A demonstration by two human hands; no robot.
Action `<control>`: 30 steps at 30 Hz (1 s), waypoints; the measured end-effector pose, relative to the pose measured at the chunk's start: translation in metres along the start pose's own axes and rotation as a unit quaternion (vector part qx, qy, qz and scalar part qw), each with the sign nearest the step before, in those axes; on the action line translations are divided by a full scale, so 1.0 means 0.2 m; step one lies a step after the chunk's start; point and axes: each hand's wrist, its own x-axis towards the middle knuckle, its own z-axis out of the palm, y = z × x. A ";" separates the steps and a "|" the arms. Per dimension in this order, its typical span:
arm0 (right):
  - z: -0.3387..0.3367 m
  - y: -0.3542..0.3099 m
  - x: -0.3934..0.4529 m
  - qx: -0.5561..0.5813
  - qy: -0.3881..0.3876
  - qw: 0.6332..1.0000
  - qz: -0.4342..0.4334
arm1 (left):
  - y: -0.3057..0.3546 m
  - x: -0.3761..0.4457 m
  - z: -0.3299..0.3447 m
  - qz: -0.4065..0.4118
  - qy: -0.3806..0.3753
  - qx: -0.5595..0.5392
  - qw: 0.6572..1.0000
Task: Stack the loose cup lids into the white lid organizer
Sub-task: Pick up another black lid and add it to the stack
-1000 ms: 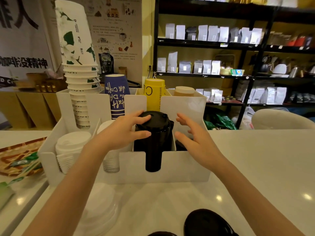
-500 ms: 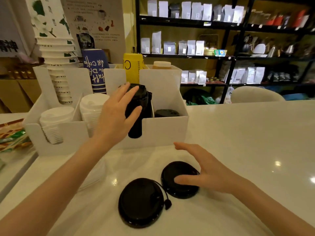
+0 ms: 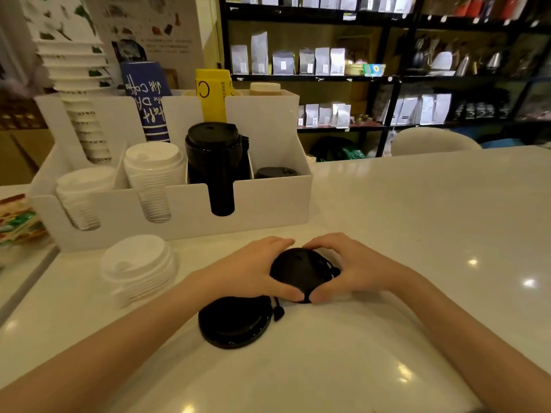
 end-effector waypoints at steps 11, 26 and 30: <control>-0.03 0.04 0.06 0.025 0.021 0.999 0.031 | 0.04 0.05 -0.08 0.021 -0.001 -0.034 0.999; -0.30 -0.29 0.31 0.067 0.119 0.987 -0.081 | -0.04 -0.01 -0.58 0.067 0.158 -0.103 0.980; -0.35 -0.36 0.43 0.083 0.156 0.976 -0.123 | -0.11 -0.01 -0.72 0.072 0.192 -0.149 0.967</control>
